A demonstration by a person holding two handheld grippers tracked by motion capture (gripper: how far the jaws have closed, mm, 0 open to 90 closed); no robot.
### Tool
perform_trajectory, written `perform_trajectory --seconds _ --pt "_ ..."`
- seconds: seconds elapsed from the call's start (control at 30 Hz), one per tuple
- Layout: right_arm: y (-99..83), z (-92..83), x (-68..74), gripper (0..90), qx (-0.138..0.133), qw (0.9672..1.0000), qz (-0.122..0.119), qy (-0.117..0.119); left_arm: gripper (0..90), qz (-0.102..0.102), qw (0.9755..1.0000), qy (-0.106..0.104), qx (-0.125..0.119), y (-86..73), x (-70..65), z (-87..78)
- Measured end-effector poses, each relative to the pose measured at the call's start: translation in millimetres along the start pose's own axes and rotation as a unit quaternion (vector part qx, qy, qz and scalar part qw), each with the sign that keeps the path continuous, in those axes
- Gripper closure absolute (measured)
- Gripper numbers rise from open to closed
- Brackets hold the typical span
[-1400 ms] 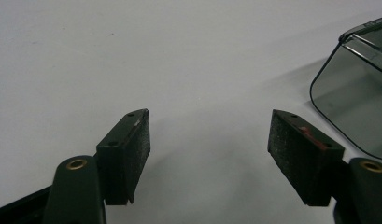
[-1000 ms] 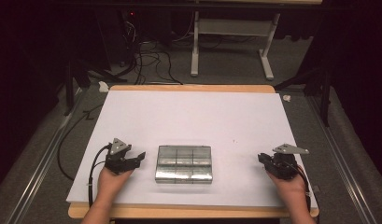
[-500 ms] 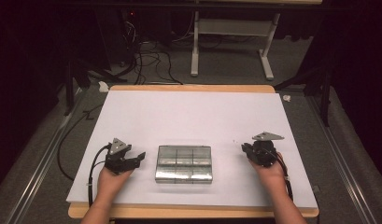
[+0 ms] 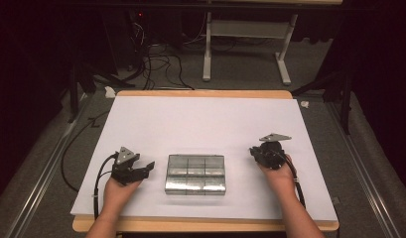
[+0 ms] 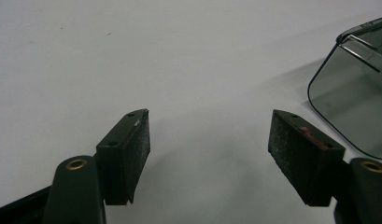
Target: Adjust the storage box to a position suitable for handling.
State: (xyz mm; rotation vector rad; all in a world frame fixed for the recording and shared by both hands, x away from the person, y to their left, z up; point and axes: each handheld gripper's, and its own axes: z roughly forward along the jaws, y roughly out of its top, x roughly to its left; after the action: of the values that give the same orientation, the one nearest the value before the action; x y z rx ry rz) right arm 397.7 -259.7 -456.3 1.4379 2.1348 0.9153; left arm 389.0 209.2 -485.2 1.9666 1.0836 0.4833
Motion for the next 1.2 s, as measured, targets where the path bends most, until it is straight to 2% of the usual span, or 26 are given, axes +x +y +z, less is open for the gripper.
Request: perform_trajectory --seconds 0.2,0.47,0.73,0.87,0.9,1.13,1.2 --pt "2.1 13.9 -4.0 80.4 0.01 0.9999 0.01 -0.004 30.1 0.001 1.0 0.0 -0.001 -0.1 -0.2 0.2" --pt "9.4 22.6 -5.0 78.0 0.016 0.9998 0.013 -0.005 30.1 0.002 1.0 0.0 -0.001 0.0 -0.1 0.2" --pt "13.7 34.0 -3.4 77.6 0.034 0.999 0.019 -0.022 30.1 0.002 1.0 -0.001 -0.001 0.0 0.0 0.2" --pt "13.0 34.0 -3.4 80.3 0.033 0.999 0.021 -0.023 30.1 0.001 1.0 -0.002 0.002 0.1 0.0 0.3" --pt "12.3 33.9 -3.4 84.8 0.032 0.999 0.021 -0.023 30.1 0.001 1.0 -0.002 0.002 0.2 0.0 0.4" --pt "12.8 31.4 -1.3 87.3 0.036 0.9992 0.01 -0.015 30.1 0.002 1.0 -0.001 0.001 0.1 -0.3 0.5" --pt "13.5 28.5 -1.0 87.4 0.03 0.9994 0.008 -0.013 30.1 0.0 1.0 -0.001 0.0 0.0 -0.6 0.7"
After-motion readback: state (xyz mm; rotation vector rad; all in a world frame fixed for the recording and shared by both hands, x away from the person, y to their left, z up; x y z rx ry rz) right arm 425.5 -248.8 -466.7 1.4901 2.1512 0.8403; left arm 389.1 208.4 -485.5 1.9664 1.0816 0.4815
